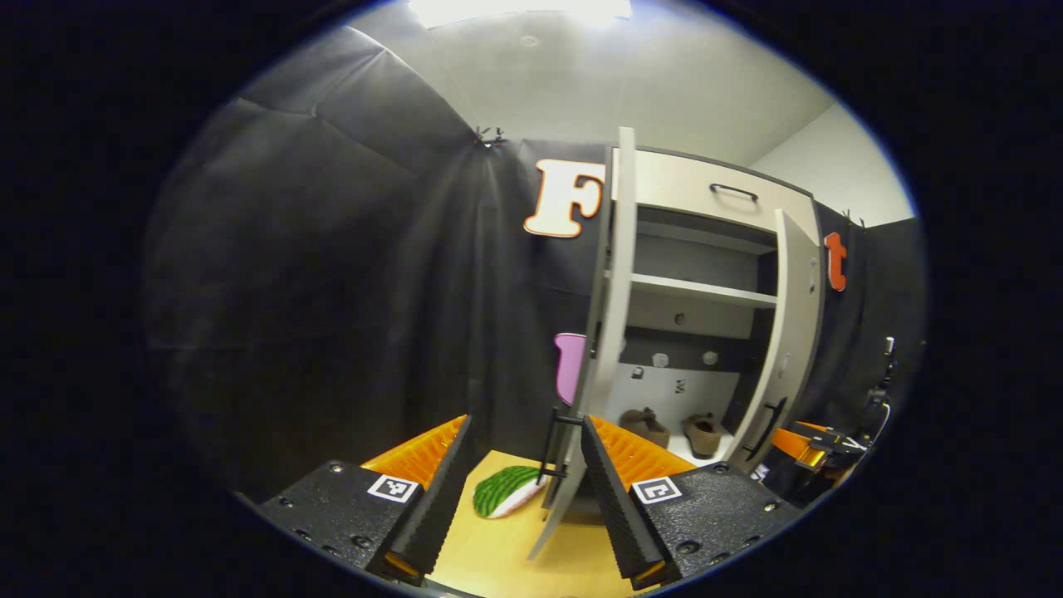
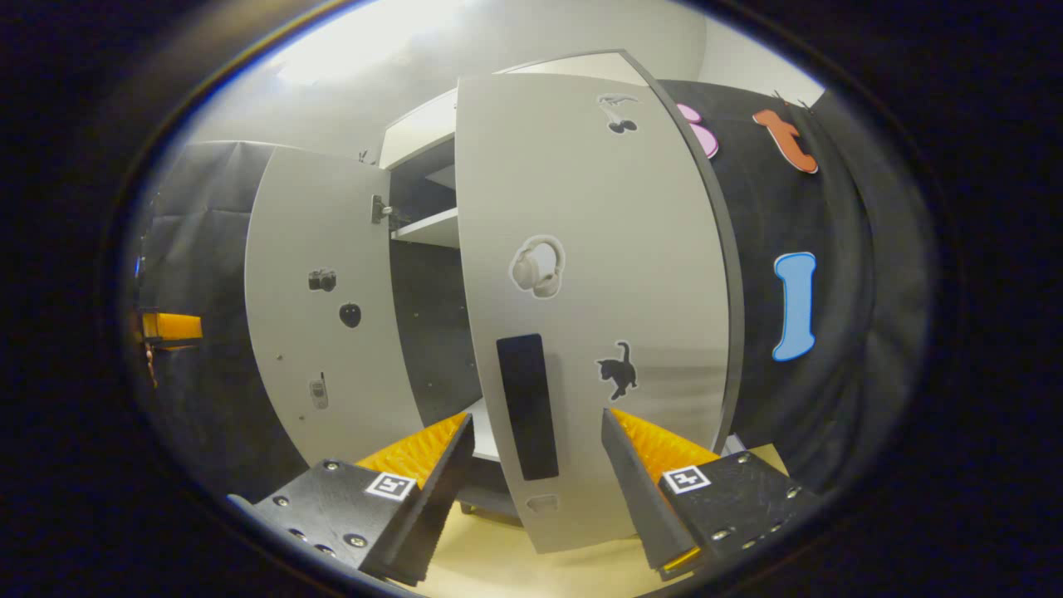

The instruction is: Grab one shoe with the right hand and put it into the shoe cabinet, grab the other shoe with the left hand and put it into the shoe cabinet; then close the right door with the right hand and the left door with the left hand.

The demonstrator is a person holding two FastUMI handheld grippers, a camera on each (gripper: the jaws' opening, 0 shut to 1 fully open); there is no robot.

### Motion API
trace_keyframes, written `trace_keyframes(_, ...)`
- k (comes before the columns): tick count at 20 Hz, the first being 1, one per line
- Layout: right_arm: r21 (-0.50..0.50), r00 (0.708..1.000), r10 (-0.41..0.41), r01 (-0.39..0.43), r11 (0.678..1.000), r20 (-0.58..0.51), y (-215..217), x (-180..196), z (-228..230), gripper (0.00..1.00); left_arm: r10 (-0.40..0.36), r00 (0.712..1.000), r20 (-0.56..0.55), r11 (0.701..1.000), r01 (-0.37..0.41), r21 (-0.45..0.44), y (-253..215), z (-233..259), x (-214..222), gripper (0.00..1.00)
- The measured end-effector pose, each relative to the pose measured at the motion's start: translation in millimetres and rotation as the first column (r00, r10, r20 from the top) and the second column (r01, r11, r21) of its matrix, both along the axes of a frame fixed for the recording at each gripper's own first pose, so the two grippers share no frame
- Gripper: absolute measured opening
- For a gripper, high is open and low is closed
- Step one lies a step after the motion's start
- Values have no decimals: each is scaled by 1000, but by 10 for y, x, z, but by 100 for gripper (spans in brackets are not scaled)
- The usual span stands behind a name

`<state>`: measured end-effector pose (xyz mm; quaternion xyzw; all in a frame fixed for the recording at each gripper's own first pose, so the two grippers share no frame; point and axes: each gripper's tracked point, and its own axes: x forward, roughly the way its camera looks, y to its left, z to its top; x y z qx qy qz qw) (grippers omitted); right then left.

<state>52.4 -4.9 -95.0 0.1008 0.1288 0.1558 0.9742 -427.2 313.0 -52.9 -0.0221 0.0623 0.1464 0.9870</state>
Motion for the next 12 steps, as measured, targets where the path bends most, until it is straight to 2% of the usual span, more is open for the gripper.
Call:
trace_keyframes(3,9,1000,-5,5,1000,-4,-18,-92,-24,93,88,996,18,996,-89,23,356,13,5,79)
trace_keyframes(8,16,1000,-27,27,1000,-11,-107,-195,-53,93,174,985,-4,984,-174,20,799,-247,186,79)
trace_keyframes(12,13,998,-53,53,999,-21,-223,-198,-83,93,252,967,-32,966,-250,64,1078,-581,415,79)
